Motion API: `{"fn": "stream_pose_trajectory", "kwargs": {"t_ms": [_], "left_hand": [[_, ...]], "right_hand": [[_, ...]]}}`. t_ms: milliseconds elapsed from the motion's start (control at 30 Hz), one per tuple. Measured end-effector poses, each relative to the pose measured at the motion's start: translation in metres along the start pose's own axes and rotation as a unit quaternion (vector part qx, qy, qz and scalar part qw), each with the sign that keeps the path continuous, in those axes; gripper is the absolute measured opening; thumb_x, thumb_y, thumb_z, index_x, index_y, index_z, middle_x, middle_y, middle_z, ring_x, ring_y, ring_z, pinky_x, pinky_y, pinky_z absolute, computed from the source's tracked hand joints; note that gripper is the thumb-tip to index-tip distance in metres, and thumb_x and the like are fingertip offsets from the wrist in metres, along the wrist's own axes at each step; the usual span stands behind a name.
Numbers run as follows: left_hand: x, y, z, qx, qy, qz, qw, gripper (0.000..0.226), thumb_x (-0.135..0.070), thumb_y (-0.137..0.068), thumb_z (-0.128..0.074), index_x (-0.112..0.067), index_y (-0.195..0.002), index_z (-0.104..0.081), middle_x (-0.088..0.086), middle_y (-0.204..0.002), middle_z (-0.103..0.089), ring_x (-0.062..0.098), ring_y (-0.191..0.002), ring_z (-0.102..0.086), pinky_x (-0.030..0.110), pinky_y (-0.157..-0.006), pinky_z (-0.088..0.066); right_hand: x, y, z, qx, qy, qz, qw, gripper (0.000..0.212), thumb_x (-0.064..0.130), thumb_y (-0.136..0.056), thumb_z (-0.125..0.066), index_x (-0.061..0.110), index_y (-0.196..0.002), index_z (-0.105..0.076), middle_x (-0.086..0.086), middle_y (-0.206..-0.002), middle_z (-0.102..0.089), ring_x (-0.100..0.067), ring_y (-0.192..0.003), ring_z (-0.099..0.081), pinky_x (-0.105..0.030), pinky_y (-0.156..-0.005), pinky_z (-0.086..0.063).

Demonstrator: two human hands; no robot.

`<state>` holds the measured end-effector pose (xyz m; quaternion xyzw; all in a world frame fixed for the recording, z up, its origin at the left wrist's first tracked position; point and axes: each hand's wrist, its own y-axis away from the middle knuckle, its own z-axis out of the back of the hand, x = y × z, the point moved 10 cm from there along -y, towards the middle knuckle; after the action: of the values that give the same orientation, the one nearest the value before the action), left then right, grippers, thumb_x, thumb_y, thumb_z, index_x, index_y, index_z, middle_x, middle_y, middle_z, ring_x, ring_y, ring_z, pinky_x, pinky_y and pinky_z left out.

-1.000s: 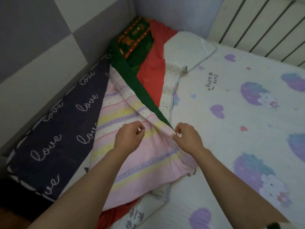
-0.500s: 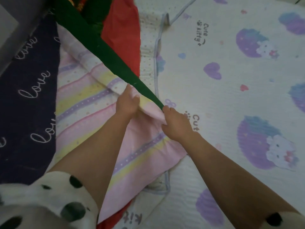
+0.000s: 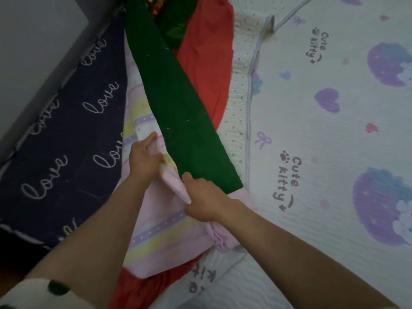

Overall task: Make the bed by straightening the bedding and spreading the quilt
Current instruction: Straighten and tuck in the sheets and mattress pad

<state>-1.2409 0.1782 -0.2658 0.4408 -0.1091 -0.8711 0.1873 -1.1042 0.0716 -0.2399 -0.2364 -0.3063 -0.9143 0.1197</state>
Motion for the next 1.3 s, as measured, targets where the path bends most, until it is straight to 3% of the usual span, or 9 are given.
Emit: {"fn": "stream_pose_trajectory", "kwargs": {"t_ms": [233,367,467,567,700,833,1000,1167,1300], "left_hand": [[0.036,-0.001,-0.013,0.056,-0.034,0.008,0.998,0.072,-0.016,-0.085,-0.064,-0.032,-0.147,-0.032,0.015,-0.137,-0.044,0.030,-0.122,-0.049,0.035,-0.101,-0.043],[0.033,0.002,-0.008,0.047,-0.060,-0.040,0.996,0.075,-0.005,-0.082,-0.066,-0.031,-0.146,-0.036,0.017,-0.123,-0.045,0.024,-0.113,-0.051,0.020,-0.088,-0.039],[0.022,0.005,0.005,-0.004,-0.036,-0.074,0.997,0.067,0.004,-0.084,-0.061,-0.024,-0.142,-0.043,0.005,-0.112,-0.035,0.015,-0.105,-0.042,-0.001,-0.083,-0.025],[0.025,0.014,0.005,-0.009,-0.039,-0.064,0.997,0.063,0.002,-0.086,-0.060,-0.018,-0.143,-0.043,0.006,-0.124,-0.029,0.020,-0.116,-0.041,-0.003,-0.089,-0.022],[0.011,0.027,0.004,-0.043,-0.292,-0.105,0.950,0.066,-0.009,-0.086,-0.061,-0.029,-0.144,-0.037,0.014,-0.150,-0.016,0.037,-0.131,-0.026,0.043,-0.104,-0.031],[-0.006,0.036,-0.031,0.037,-0.370,-0.248,0.895,0.054,0.002,-0.082,-0.056,-0.021,-0.131,-0.050,0.011,-0.121,-0.050,0.031,-0.106,-0.048,0.039,-0.083,-0.046],[0.006,0.037,-0.027,0.073,-0.300,-0.152,0.939,0.026,0.001,-0.084,-0.047,-0.008,-0.108,-0.054,0.016,-0.096,-0.061,0.032,-0.088,-0.052,0.040,-0.066,-0.047],[0.012,0.044,-0.019,0.147,-0.232,-0.152,0.949,0.020,-0.020,-0.091,-0.053,-0.006,-0.101,-0.064,0.011,-0.104,-0.050,0.029,-0.104,-0.046,0.033,-0.090,-0.038],[0.015,0.056,0.018,0.169,-0.053,-0.060,0.982,0.018,-0.019,-0.094,-0.053,-0.006,-0.102,-0.061,0.008,-0.098,-0.060,0.024,-0.088,-0.058,0.033,-0.081,-0.046]], "right_hand": [[0.005,-0.031,-0.046,-0.009,-0.046,-0.017,0.999,0.035,0.011,-0.082,-0.059,0.004,-0.109,-0.039,-0.019,-0.100,-0.059,-0.038,-0.085,-0.060,-0.035,-0.060,-0.037],[-0.007,-0.028,-0.039,0.023,-0.195,-0.001,0.981,0.029,0.023,-0.084,-0.068,0.007,-0.105,-0.055,0.000,-0.081,-0.058,-0.017,-0.072,-0.054,-0.028,-0.060,-0.041],[-0.046,-0.020,0.008,-0.133,-0.236,-0.044,0.962,0.014,0.017,-0.089,-0.062,0.007,-0.098,-0.063,-0.003,-0.087,-0.061,-0.012,-0.073,-0.054,-0.025,-0.067,-0.044],[-0.093,-0.011,0.038,-0.254,-0.114,-0.131,0.951,0.031,0.014,-0.089,-0.058,0.007,-0.119,-0.053,-0.011,-0.116,-0.051,-0.024,-0.104,-0.050,-0.037,-0.090,-0.043],[-0.141,-0.012,0.012,-0.148,-0.238,-0.246,0.928,0.066,0.032,-0.089,-0.063,0.012,-0.141,-0.028,-0.010,-0.137,-0.043,-0.029,-0.120,-0.048,-0.045,-0.101,-0.042],[-0.147,-0.008,-0.007,-0.056,-0.462,-0.259,0.846,0.062,0.029,-0.083,-0.073,0.010,-0.132,-0.039,-0.007,-0.122,-0.058,-0.018,-0.094,-0.064,-0.028,-0.074,-0.053],[-0.124,-0.011,-0.009,0.050,-0.525,-0.222,0.820,0.065,0.033,-0.061,-0.084,0.010,-0.118,-0.064,-0.006,-0.108,-0.072,-0.024,-0.100,-0.069,-0.039,-0.098,-0.050],[-0.067,-0.011,0.007,0.065,-0.568,-0.175,0.802,0.051,0.015,-0.069,-0.081,0.005,-0.116,-0.064,-0.011,-0.108,-0.072,-0.028,-0.101,-0.069,-0.038,-0.093,-0.052],[-0.021,-0.013,0.020,0.017,-0.581,-0.169,0.796,0.048,0.008,-0.068,-0.081,0.001,-0.113,-0.065,-0.015,-0.106,-0.071,-0.031,-0.098,-0.069,-0.040,-0.090,-0.054]]}}
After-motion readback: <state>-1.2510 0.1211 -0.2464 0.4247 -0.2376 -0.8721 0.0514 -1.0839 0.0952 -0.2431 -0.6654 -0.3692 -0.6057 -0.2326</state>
